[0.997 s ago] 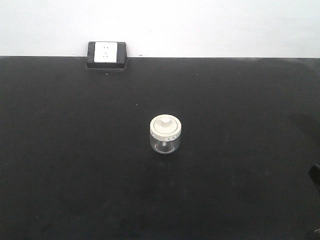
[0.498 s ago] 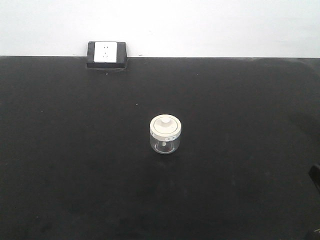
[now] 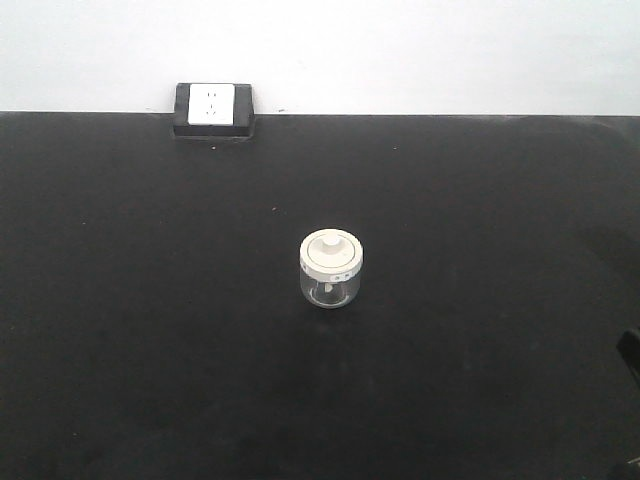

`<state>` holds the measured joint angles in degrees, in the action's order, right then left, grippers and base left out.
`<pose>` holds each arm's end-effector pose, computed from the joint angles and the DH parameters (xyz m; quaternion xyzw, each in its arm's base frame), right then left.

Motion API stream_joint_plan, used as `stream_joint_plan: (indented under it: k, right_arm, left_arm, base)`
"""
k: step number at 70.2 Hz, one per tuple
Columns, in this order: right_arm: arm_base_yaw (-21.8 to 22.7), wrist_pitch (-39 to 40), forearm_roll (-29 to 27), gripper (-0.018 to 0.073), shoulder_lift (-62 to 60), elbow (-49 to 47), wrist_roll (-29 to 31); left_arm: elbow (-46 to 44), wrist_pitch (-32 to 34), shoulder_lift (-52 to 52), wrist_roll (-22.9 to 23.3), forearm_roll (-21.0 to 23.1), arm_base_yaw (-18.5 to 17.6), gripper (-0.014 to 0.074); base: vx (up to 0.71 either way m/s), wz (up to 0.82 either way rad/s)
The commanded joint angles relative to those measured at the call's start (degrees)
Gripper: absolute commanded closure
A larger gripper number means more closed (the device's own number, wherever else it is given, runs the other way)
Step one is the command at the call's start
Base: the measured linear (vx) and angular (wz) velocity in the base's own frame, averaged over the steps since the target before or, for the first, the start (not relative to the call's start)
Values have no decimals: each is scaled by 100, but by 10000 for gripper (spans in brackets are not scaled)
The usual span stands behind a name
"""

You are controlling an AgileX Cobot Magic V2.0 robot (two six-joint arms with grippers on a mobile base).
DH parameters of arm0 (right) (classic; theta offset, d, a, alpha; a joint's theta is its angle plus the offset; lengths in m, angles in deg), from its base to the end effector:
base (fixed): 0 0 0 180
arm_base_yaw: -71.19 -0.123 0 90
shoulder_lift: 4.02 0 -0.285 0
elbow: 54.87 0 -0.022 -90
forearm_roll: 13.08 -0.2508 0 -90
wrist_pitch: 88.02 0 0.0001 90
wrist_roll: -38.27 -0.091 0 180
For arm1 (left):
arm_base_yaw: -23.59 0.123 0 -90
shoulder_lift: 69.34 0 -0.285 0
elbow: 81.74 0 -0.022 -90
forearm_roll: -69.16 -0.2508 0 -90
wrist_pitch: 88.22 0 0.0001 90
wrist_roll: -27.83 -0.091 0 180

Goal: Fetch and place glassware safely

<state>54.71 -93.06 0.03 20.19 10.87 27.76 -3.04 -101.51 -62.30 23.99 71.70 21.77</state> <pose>0.0787 0.0214 0.2543 -0.1151 0.7274 0.0747 0.6724 0.0554 -0.0027 0.1841 0.0245 0.7601 -0.0064 0.6493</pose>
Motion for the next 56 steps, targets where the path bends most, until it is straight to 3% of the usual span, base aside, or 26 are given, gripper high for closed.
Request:
stream_joint_plan:
  k: [1,41,48,56]
  right_arm:
    - [28,417,64,562,50,-164,58]
    - [49,455,106,562,50,-164,75]
    - [451,264,43,562,50,-164,64]
    - [1207,116,-159,562,50,-164,39]
  left_arm:
    - [179,451,-63,40,49,-13,603]
    - [179,452,-63,40,54,-13,603]
    - [179,452,-63,40,54,-13,603]
    - [179,452,-63,40,54,-13,603]
  base:
    - [0,0]
    - [0,0]
    - [0,0]
    - [0,0]
